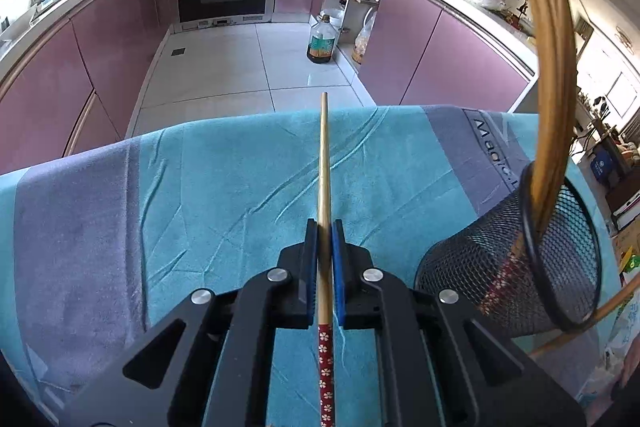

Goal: Organize utensils
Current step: 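Hold the chopstick upright above the mesh cup with the right gripper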

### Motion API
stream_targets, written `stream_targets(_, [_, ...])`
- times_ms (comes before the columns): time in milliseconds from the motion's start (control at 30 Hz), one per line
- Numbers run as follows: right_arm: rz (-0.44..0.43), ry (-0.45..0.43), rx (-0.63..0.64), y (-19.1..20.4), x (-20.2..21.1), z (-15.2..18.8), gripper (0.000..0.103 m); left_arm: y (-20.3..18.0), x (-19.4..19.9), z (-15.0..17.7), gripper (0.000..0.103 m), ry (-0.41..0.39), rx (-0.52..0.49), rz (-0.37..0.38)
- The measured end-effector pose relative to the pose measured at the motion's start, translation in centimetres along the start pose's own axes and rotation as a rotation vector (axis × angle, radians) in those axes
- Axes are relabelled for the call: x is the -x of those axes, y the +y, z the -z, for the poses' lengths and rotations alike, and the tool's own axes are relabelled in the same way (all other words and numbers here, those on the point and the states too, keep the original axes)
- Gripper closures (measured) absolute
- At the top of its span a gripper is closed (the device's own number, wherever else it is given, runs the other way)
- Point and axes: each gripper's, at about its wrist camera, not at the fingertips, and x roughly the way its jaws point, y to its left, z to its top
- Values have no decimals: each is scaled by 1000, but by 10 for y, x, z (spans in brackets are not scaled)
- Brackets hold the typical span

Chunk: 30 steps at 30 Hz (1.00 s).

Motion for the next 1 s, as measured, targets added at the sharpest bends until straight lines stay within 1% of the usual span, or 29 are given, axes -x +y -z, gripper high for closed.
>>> stream_targets(100, [-4, -1, 0, 1, 1, 1, 98, 7, 23, 4, 96, -32, 29, 29])
stream_targets(167, [-7, -5, 2, 2, 2, 1, 98, 13, 38, 9, 96, -48, 54, 66])
stream_targets(333, [-8, -16, 13, 7, 7, -1, 98, 16, 79, 28, 96, -111, 76, 130])
stream_targets(400, [-9, -23, 18, 9, 9, -3, 98, 14, 96, 35, 96, -140, 73, 159])
stream_targets(500, [-10, -35, 26, 13, 13, -4, 98, 9, 118, 48, 96, -184, 51, 172])
stream_targets(633, [-10, -44, 37, 18, 18, -6, 98, -2, 132, 63, 95, -203, 17, 190])
stream_targets(667, [-9, -45, 38, 19, 19, -6, 98, -6, 132, 66, 95, -197, 9, 185])
stream_targets(733, [-9, -45, 40, 21, 20, -6, 98, -11, 126, 73, 95, -153, 4, 205])
stream_targets(800, [-9, -42, 41, 23, 21, -4, 98, -17, 114, 85, 95, -90, -10, 196])
stream_targets(900, [-7, -37, 41, 24, 21, -2, 98, -19, 99, 106, 95, -23, -13, 197])
stream_targets(1000, [-10, -37, 38, 24, 21, -1, 98, -19, 93, 114, 96, -16, -14, 200])
